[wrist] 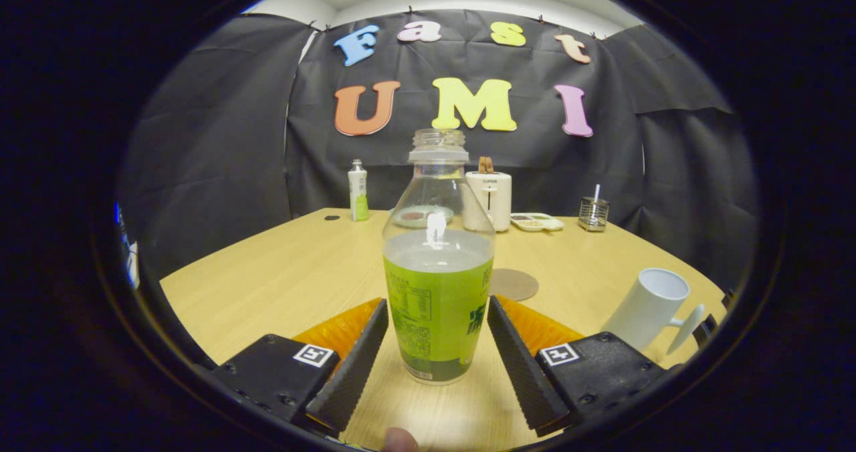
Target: Take the bottle from table, then pour the juice into the cup, finally place the bottle on the coaster
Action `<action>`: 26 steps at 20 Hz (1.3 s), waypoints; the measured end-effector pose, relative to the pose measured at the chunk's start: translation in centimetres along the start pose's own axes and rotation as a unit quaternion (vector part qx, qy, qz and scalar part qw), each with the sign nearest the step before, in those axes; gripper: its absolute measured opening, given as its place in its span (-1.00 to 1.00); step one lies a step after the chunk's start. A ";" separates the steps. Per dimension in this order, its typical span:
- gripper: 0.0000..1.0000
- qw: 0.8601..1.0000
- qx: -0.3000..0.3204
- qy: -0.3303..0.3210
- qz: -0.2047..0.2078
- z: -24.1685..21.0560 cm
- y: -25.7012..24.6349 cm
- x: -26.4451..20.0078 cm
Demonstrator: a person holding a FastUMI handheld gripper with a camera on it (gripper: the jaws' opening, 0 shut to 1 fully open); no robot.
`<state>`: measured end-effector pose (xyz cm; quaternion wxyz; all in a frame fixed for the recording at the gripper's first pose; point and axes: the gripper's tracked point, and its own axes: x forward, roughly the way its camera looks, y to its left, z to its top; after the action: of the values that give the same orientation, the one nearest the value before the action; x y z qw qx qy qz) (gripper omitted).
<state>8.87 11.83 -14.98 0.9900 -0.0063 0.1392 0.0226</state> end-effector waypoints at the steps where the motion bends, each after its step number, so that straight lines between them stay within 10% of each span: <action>1: 0.85 1.000 0.000 -0.001 -0.001 0.2 0.0 0.1; 13: 0.61 0.992 0.123 -0.024 0.027 4.4 -1.9 -2.5; 26: 0.60 0.936 0.324 -0.057 0.128 8.1 0.3 -4.4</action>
<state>6.90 12.14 -6.00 0.9333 0.3339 0.0823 0.1031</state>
